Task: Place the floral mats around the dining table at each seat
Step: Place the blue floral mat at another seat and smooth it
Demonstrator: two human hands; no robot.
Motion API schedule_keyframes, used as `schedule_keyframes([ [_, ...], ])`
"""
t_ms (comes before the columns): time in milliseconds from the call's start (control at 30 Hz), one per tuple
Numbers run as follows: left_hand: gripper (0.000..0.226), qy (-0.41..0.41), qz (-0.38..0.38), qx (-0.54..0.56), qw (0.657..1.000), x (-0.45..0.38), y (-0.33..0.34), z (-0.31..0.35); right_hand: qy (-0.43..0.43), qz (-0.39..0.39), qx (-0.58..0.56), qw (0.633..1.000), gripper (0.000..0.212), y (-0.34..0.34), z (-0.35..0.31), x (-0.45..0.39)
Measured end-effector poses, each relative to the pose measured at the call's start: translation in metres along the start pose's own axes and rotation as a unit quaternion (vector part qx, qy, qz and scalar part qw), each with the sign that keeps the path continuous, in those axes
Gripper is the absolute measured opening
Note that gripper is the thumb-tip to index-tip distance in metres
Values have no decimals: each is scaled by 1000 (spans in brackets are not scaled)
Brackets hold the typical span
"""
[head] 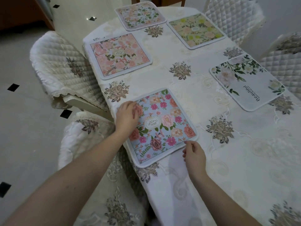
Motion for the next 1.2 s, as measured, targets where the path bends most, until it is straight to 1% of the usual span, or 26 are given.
schedule_keyframes([
  [67, 40, 7, -7, -11, 1000, 17, 5, 1, -54, -20, 38, 998, 20, 4, -15, -5],
  [133, 43, 5, -12, -19, 1000, 33, 12, 1, -109, -57, 88, 988, 21, 16, -29, -10],
  [233, 45, 6, -17, -42, 999, 55, 28, 8, -214, -127, 162, 955, 31, 44, -47, -19],
  [300, 46, -1, -14, -57, 998, 70, 38, 13, -288, -168, 209, 919, 36, 66, -54, -20],
  [400, 53, -14, -8, -72, 997, 88, 50, 21, -374, -199, 285, 860, 43, 97, -54, -22],
  [533, 60, -20, -20, -110, 994, 105, 72, 30, -430, -250, 387, 776, 59, 129, -36, -24],
  [633, 60, -18, -30, -181, 983, 112, 89, 28, -468, -251, 437, 726, 62, 136, -23, -27],
  [667, 60, -23, -30, -192, 981, 111, 90, 27, -474, -242, 444, 720, 61, 136, -20, -29],
  [733, 60, -31, -29, -205, 978, 110, 90, 24, -472, -237, 452, 719, 60, 135, -18, -32],
  [867, 60, -54, -27, -213, 975, 113, 89, 21, -473, -250, 464, 707, 58, 133, -16, -37],
  [933, 61, -69, -27, -206, 976, 115, 87, 18, -472, -250, 460, 710, 59, 126, -18, -44],
  [1067, 68, -96, -16, -217, 971, 124, 76, 8, -463, -223, 457, 726, 61, 103, -21, -68],
  [1200, 72, -135, -16, -180, 974, 137, 66, -9, -456, -214, 463, 729, 62, 92, -22, -81],
])
Point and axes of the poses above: each hand's wrist, its own x-axis away from the middle knuckle, its own y-axis out of the palm, z = x × y, the point moved 8 cm from there along -x, towards the middle knuckle, and after that the axes turned 3 degrees about -y, right-handed, at the moved point
